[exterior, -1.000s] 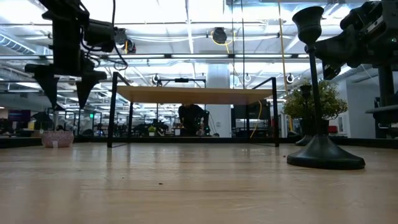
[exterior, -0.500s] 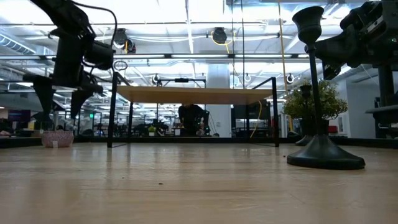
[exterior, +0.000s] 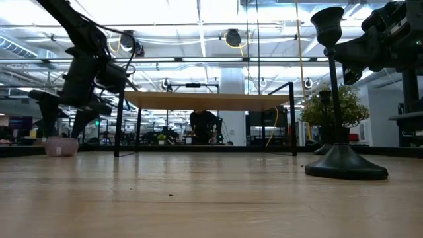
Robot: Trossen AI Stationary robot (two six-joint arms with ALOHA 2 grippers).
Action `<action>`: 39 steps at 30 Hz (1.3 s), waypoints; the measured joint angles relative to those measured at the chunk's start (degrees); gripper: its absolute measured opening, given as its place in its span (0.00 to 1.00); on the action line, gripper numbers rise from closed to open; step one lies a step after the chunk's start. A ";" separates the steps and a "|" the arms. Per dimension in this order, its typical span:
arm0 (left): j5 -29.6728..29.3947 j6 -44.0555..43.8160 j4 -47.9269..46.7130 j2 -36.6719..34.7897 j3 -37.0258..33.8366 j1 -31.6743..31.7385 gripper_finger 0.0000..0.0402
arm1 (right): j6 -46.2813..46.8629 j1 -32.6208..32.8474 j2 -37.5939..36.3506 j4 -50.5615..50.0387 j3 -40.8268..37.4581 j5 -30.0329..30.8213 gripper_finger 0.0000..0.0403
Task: Pick & Place candle stick holders
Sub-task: Put the purple scented candle on the shelf
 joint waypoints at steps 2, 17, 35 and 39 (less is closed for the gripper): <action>-1.25 -0.02 0.10 0.24 0.00 0.00 0.74 | 0.00 0.00 0.01 -0.01 0.01 0.00 0.00; 1.64 4.14 -0.30 -0.02 0.00 -1.17 0.74 | 0.00 -0.01 0.01 -0.01 0.01 0.02 0.00; 1.54 5.90 -5.11 -5.50 -0.77 -1.17 0.74 | -0.33 0.01 0.02 -0.01 0.01 0.22 0.00; 1.52 4.90 -3.94 -5.49 -2.71 -1.49 0.74 | -0.41 -0.01 0.01 -0.02 -0.01 0.24 0.00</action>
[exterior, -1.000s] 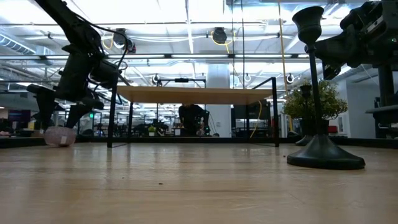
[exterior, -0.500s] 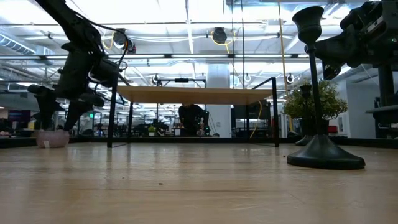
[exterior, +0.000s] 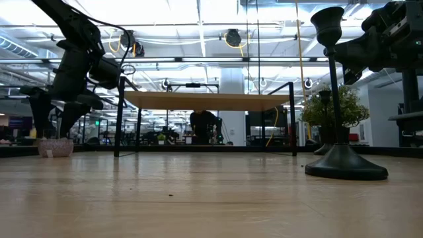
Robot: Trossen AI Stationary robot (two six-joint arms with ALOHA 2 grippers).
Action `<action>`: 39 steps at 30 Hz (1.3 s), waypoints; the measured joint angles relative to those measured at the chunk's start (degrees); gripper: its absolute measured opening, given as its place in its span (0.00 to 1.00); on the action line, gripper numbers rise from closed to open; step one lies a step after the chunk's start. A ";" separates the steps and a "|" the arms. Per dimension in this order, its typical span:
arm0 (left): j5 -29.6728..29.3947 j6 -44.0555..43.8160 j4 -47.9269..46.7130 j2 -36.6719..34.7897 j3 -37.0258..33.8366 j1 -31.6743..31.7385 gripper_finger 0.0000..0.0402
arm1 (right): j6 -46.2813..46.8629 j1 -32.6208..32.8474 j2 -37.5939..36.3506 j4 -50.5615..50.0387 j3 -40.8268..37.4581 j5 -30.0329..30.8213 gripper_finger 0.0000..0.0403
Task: Pick & Place candle stick holders
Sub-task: Put the purple scented candle on the shelf
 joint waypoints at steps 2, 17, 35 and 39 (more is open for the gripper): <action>0.02 -0.62 0.23 0.00 -0.92 0.00 0.74 | -0.01 0.02 -0.02 0.00 0.02 0.00 0.00; 1.49 -2.11 4.36 0.00 -2.91 0.00 0.60 | -0.01 0.00 -0.02 0.01 0.02 0.00 0.00; -0.07 -0.37 8.33 0.00 -2.93 0.00 0.31 | 0.14 0.02 0.00 0.01 0.02 0.00 0.00; -0.07 -0.17 9.34 0.00 -3.42 0.00 0.28 | 0.14 0.02 -0.01 0.01 0.02 0.00 0.00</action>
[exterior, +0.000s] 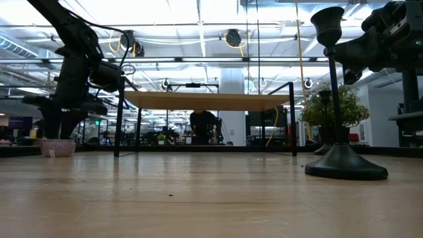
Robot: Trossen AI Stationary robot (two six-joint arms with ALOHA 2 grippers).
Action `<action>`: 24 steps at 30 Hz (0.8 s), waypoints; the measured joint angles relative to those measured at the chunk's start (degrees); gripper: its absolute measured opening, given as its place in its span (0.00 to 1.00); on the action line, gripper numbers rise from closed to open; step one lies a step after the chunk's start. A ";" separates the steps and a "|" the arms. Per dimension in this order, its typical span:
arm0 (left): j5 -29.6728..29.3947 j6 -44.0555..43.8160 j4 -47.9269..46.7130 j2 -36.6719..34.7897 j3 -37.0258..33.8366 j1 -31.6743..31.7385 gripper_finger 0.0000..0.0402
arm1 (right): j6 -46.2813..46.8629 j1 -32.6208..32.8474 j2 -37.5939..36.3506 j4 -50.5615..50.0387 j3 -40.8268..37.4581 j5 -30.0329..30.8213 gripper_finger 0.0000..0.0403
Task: Pick & Place candle stick holders
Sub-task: Put the purple scented candle on the shelf
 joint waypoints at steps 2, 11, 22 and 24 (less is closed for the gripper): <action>0.06 0.18 1.30 0.00 -1.21 0.00 0.26 | 0.02 0.00 0.01 0.00 0.00 0.00 0.00; 1.09 -0.42 2.17 -0.22 -4.51 -0.03 0.23 | 0.04 0.00 0.01 -0.02 0.00 0.01 0.00; 1.53 -0.37 2.92 -0.04 -2.58 0.00 0.18 | 0.04 -0.01 0.00 0.00 0.00 0.17 0.00; 1.51 -0.09 2.83 0.00 -2.35 0.02 0.11 | 0.04 0.00 0.01 -0.01 -0.01 0.17 0.00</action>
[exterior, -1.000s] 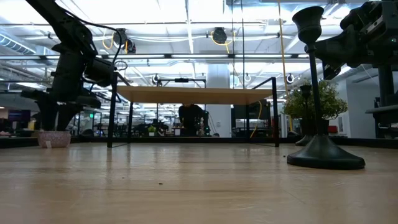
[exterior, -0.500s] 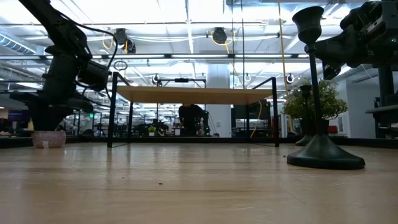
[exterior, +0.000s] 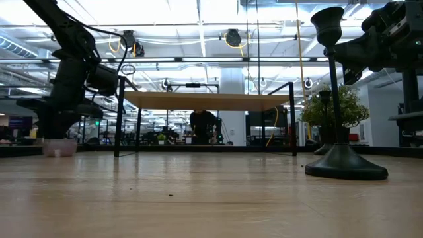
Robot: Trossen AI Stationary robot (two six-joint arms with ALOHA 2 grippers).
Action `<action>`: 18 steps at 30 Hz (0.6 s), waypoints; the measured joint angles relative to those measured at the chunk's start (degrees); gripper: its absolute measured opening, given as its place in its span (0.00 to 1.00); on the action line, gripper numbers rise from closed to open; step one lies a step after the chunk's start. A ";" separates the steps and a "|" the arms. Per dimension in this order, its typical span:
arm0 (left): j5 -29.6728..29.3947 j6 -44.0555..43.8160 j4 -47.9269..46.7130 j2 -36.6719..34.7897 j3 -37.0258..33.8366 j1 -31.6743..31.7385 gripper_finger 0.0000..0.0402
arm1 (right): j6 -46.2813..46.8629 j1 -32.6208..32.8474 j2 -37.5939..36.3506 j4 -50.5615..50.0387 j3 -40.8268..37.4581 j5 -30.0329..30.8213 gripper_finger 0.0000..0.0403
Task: Pick & Place candle stick holders
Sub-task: Put the purple scented candle on the shelf
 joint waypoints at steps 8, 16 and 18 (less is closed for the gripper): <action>0.61 0.85 1.44 0.00 0.06 -0.02 0.03 | 0.00 -0.02 -0.01 0.01 0.01 0.04 0.00; 1.63 1.23 1.16 -0.02 0.12 -0.03 0.01 | -0.02 -0.02 -0.01 0.00 0.01 0.04 0.00; 1.75 1.35 1.04 -0.02 0.15 -0.04 0.01 | -0.02 0.00 -0.01 0.01 0.01 0.04 0.00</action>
